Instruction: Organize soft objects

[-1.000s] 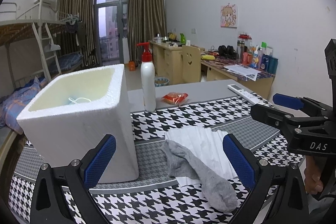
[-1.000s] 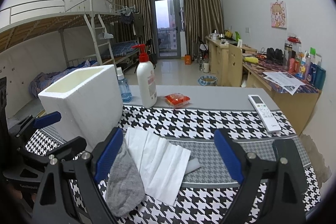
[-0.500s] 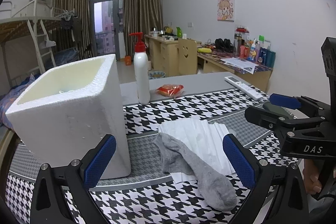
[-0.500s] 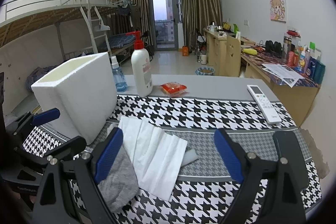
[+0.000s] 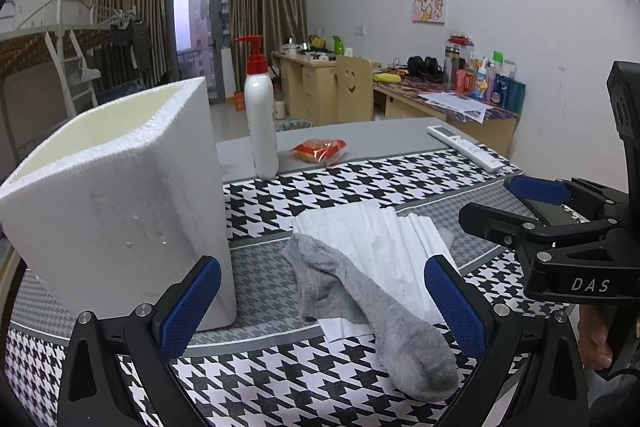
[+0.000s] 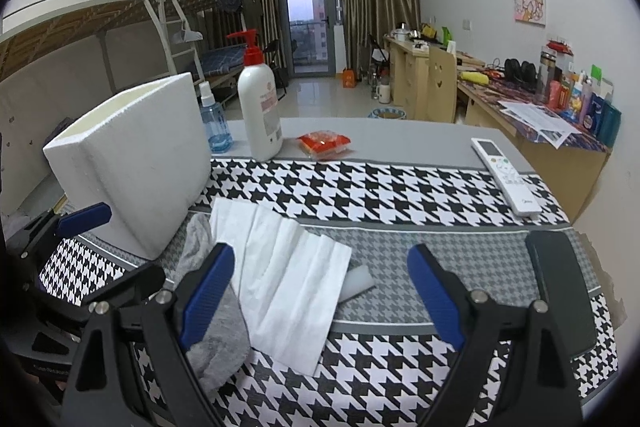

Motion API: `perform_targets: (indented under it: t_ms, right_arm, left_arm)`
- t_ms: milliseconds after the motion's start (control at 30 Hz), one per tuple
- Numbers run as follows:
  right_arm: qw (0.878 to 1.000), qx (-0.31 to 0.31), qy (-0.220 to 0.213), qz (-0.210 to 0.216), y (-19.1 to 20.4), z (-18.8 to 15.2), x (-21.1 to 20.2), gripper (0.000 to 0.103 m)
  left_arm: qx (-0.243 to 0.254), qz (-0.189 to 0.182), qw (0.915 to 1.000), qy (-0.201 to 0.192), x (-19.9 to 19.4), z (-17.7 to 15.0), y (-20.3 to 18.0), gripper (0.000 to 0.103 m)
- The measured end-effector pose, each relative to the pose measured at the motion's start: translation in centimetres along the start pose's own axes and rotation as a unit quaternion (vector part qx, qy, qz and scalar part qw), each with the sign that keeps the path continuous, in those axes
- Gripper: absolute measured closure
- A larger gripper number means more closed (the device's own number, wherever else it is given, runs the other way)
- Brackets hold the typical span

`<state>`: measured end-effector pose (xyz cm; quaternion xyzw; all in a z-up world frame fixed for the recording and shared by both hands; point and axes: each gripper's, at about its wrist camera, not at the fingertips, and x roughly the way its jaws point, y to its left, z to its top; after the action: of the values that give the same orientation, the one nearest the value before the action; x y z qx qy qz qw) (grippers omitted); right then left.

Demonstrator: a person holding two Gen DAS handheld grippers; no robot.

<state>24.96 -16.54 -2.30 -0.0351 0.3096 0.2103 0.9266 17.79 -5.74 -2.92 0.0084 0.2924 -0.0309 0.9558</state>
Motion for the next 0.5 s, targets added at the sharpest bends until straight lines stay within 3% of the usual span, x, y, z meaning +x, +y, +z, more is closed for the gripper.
perform_targets:
  t_ms: [500]
  right_arm:
    - [1.0,0.007,0.027,0.001,-0.5,-0.5,1.6,0.012]
  left_arm:
    - [0.003,-0.011,0.9995,0.031,1.6,-0.7,-0.1,0.001]
